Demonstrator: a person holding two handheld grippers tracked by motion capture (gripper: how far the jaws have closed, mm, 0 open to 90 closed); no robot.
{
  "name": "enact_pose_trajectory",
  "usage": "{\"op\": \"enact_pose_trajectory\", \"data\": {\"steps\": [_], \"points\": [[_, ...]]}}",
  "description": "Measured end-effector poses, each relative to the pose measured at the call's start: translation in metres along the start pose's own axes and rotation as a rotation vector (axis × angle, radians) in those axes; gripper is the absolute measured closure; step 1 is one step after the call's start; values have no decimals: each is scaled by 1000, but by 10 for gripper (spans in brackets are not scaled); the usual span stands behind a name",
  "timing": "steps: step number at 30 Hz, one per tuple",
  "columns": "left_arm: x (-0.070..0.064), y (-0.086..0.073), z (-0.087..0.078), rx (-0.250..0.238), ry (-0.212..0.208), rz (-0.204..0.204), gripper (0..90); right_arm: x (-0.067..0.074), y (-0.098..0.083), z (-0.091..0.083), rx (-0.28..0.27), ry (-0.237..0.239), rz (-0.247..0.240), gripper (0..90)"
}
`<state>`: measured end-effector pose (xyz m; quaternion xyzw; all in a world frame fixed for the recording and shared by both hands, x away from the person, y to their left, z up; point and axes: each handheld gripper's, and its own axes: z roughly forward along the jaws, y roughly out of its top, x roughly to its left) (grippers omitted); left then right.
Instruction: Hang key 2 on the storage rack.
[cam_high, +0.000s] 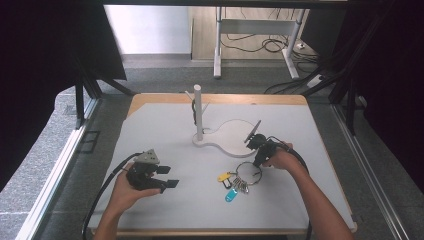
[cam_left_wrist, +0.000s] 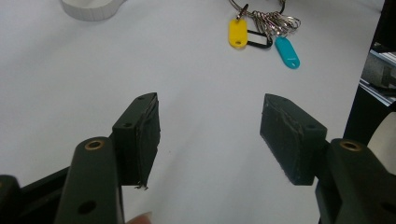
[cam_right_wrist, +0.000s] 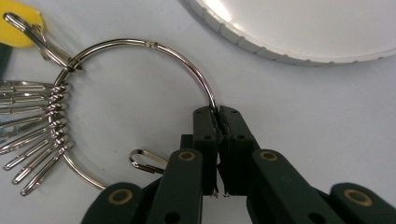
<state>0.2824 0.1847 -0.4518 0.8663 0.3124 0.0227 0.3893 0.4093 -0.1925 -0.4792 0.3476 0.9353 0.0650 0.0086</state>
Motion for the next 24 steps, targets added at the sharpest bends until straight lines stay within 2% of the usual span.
{"op": "enact_pose_trajectory", "data": {"steps": [2, 5, 9, 13, 17, 24], "points": [[0, 0, 0, 0, 2, 0, 384, -1, 0, 0, -5, 14, 27, 866], [0, 0, -2, -2, 5, 0, 384, -1, -2, -3, -2, 21, 34, 867], [0, 0, -3, -2, 5, 0, 384, -2, -8, -23, -55, 73, 31, 866], [0, 0, -3, -3, 4, -2, 382, 4, -14, -47, -109, 120, 28, 866], [-1, -1, -5, -8, 4, -2, 381, 15, -17, -63, -130, 154, -6, 865], [-1, -1, -6, -13, 2, 0, 380, 29, -17, -73, -138, 193, -50, 863]]}}
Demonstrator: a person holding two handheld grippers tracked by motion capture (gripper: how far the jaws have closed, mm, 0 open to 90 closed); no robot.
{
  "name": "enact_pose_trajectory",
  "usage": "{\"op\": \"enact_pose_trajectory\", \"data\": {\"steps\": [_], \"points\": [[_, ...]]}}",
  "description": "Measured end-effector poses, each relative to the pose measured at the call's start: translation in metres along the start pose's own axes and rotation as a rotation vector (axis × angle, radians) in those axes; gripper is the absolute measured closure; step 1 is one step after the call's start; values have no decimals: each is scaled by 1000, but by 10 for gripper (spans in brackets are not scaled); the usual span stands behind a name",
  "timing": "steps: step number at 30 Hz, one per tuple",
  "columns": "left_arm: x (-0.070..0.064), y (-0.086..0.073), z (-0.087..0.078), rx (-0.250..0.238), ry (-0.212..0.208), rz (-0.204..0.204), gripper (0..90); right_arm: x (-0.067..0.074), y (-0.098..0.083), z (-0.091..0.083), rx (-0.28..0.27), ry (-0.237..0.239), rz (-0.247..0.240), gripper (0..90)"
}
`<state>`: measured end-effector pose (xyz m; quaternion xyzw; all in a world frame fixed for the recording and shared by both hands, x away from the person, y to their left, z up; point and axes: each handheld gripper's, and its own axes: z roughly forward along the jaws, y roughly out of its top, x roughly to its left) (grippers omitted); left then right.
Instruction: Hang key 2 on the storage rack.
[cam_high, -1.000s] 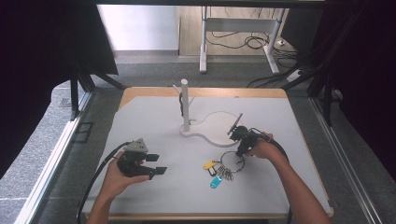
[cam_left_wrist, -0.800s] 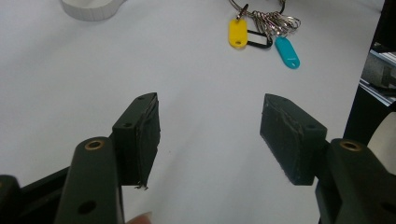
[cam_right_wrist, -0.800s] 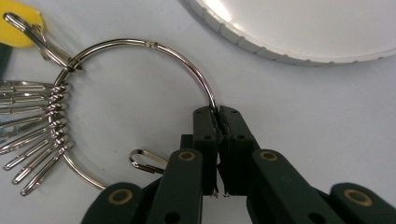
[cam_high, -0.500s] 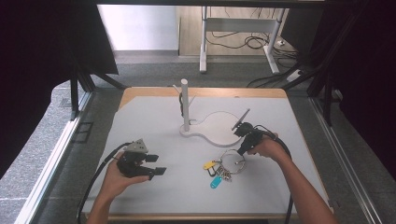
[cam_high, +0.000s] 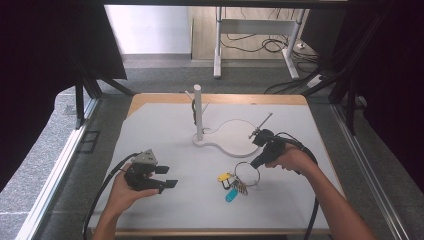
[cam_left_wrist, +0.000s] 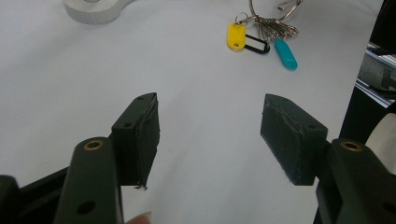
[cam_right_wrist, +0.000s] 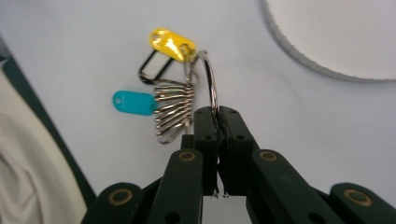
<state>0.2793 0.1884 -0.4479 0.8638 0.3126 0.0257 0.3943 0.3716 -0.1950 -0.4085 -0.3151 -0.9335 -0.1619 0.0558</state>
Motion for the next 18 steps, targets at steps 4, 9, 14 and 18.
{"op": "enact_pose_trajectory", "data": {"steps": [4, 9, 14, 18], "points": [[1, 0, 0, 2, 1, 1, 379, 6, 1, 2, 22, 14, -30, 852], [1, 0, -1, 0, 2, 0, 379, 10, 3, 13, 73, 21, -45, 866], [1, 0, -3, -6, 4, -3, 379, 13, 8, 11, 95, 25, -52, 875], [1, -1, -4, -7, 5, -9, 380, 19, 17, 2, 109, 27, -64, 876]]}}
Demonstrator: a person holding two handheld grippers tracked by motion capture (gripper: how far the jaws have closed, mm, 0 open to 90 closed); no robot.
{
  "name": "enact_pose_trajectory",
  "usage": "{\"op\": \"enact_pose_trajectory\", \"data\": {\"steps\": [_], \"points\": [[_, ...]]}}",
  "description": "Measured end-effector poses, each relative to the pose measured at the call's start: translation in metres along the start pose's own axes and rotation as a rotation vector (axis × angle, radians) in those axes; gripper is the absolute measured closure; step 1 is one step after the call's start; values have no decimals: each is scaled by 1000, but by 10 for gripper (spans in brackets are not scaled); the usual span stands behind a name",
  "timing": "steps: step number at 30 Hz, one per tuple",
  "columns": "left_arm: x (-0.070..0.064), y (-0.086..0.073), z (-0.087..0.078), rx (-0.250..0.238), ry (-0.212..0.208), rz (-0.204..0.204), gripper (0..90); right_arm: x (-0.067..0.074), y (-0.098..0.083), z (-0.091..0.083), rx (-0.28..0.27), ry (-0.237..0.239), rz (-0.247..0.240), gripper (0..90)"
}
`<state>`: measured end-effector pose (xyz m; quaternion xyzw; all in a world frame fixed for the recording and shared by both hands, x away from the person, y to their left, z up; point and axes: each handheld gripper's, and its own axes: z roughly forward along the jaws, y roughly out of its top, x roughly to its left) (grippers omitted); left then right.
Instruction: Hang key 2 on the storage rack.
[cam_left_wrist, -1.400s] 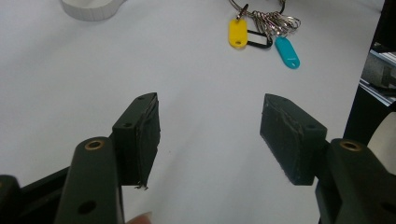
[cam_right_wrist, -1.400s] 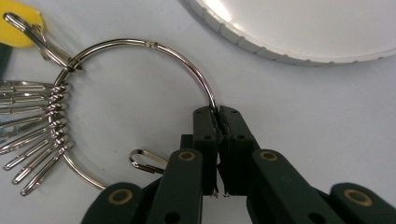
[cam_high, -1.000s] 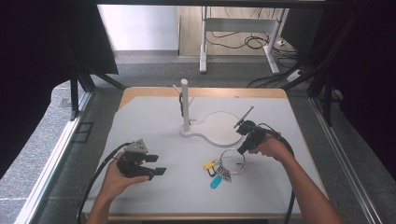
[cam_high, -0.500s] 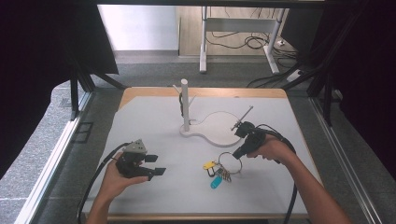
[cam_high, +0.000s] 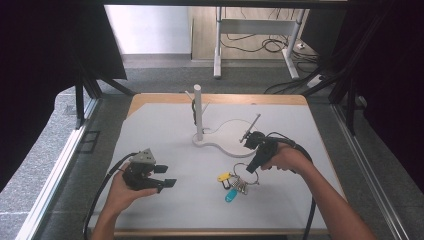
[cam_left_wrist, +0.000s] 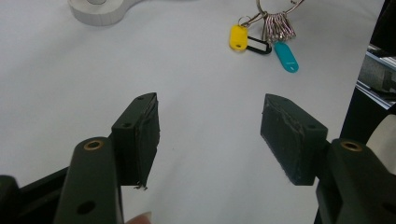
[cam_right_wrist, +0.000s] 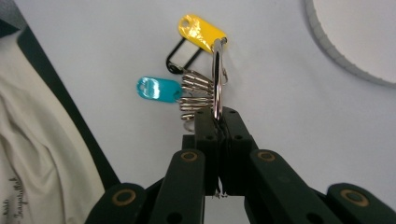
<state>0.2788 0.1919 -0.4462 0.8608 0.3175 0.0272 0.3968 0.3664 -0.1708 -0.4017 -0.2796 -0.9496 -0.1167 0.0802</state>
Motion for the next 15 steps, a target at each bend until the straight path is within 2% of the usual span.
{"op": "enact_pose_trajectory", "data": {"steps": [6, 11, 15], "points": [[0, 0, -2, 0, 0, 6, 380, 6, 11, -18, 3, -4, -3, 876], [1, -1, -3, 1, -1, 9, 379, 9, 21, -40, -10, -29, -8, 876], [3, -2, -4, -9, -3, -4, 380, 9, 27, -55, -27, -29, -9, 877]]}}
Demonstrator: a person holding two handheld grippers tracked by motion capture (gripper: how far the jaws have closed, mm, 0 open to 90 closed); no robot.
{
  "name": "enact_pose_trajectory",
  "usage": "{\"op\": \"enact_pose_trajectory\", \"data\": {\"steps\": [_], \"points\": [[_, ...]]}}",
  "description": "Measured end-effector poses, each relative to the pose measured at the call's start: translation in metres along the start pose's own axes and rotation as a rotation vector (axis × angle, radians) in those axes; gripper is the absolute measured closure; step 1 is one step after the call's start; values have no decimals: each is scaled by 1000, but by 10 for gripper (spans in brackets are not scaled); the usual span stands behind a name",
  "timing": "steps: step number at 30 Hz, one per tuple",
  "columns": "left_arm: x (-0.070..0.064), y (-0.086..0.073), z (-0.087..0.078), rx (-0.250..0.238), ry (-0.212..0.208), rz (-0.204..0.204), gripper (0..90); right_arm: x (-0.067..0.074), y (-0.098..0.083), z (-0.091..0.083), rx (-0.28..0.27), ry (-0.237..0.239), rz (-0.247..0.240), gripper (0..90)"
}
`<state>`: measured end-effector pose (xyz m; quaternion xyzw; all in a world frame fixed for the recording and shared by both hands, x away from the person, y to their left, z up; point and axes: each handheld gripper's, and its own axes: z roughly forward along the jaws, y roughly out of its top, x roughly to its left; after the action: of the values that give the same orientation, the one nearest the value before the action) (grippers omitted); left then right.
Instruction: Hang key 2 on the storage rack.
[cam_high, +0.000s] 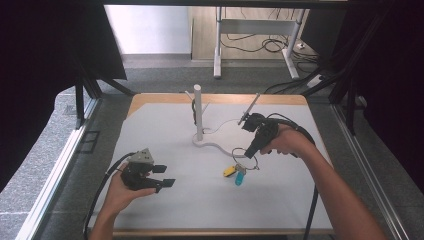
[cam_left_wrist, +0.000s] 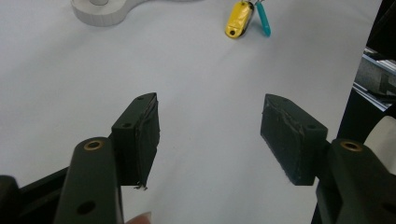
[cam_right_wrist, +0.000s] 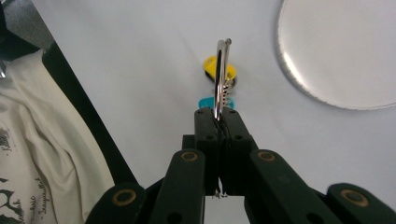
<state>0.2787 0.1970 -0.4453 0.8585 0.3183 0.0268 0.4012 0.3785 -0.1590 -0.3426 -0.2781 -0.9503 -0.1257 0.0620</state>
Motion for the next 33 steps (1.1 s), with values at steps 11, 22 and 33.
{"op": "enact_pose_trajectory", "data": {"steps": [11, 22, 33], "points": [[3, -1, -5, -24, 3, -15, 383, -4, 14, -24, -39, -12, -1, 876], [-4, 2, -8, -25, -3, -8, 380, -12, 27, -41, -63, -18, 16, 876], [-3, 2, -8, -26, 4, -10, 381, -23, 39, -47, -70, -27, 43, 877]]}}
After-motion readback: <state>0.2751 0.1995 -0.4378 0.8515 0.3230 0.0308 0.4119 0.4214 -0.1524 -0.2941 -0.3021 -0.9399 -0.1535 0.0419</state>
